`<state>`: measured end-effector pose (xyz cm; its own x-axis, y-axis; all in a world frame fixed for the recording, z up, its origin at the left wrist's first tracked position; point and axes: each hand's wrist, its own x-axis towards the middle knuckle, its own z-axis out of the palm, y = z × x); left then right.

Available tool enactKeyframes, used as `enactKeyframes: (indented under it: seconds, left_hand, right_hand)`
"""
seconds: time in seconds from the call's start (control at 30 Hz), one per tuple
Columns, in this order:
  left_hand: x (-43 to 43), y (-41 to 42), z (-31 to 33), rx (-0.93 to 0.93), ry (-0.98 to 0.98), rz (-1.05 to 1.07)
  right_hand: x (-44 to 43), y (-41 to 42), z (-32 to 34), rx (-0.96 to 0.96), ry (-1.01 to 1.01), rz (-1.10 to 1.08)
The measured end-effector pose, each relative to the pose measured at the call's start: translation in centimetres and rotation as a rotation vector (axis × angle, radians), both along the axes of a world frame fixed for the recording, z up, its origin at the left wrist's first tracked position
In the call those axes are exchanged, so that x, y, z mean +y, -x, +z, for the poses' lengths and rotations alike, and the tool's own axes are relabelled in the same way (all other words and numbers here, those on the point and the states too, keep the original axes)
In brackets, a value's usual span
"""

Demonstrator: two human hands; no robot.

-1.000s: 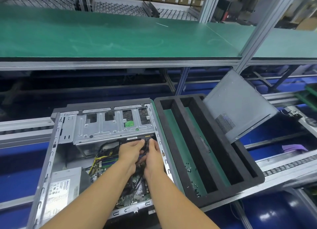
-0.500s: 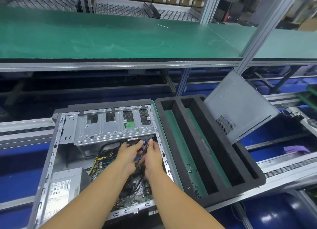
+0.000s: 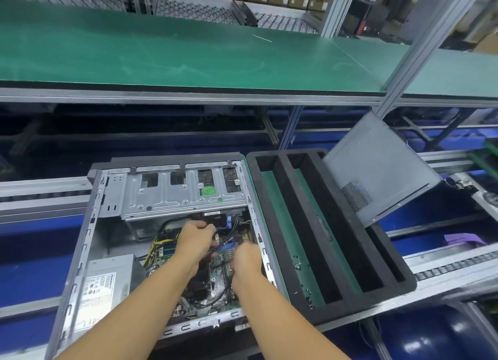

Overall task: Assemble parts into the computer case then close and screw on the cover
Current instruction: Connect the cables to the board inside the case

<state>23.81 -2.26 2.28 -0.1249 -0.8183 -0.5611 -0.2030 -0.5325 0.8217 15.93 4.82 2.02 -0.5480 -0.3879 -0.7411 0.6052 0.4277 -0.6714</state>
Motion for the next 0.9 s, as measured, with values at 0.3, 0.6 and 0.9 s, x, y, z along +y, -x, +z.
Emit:
enactKeyframes:
  seconds: [0.3,0.6,0.9]
  left_hand:
    - [-0.4,-3.4,-0.7,-0.273,0.328,-0.257]
    - [-0.6,-5.7,-1.8,-0.398,0.503,-0.236]
    - [-0.2,-5.9,-1.9,-0.487,0.492,-0.204]
  right_hand:
    - [0.9,0.0,0.7,0.029,-0.118,0.079]
    - [0.9,-0.4,0.2,0.509,-0.239,0.242]
    - [2.3,-3.6,2.3,0.893,-0.195,0.545]
